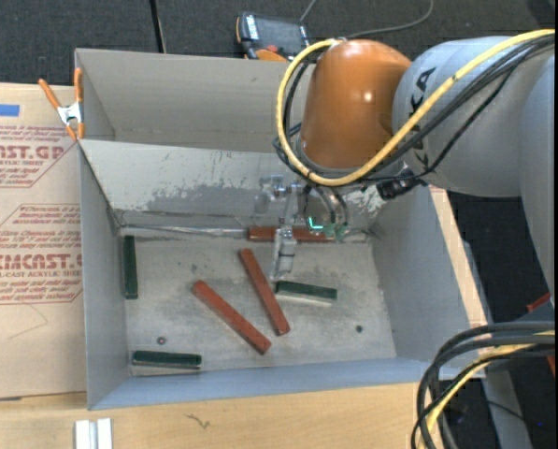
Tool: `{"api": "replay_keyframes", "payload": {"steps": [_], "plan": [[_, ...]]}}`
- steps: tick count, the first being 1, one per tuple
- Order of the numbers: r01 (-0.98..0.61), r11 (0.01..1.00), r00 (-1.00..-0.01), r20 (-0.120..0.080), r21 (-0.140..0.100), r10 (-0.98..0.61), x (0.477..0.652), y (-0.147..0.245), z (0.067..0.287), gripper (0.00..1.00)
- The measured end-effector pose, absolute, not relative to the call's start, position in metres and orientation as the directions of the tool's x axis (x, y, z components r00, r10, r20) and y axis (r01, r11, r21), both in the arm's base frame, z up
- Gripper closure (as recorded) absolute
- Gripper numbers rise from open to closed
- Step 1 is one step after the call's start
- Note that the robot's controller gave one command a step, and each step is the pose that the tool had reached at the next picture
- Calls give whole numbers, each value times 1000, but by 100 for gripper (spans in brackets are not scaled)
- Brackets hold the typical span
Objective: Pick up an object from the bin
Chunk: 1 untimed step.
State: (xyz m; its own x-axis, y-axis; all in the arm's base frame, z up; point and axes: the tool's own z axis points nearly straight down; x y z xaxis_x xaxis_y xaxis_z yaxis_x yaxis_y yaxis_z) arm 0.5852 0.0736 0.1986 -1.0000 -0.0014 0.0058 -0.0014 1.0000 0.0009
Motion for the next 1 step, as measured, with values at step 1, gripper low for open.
{"api": "replay_keyframes", "payload": {"steps": [1], "plan": [[-322, 947, -947, 4, 2, -322, 563, 161, 67, 0]]}}
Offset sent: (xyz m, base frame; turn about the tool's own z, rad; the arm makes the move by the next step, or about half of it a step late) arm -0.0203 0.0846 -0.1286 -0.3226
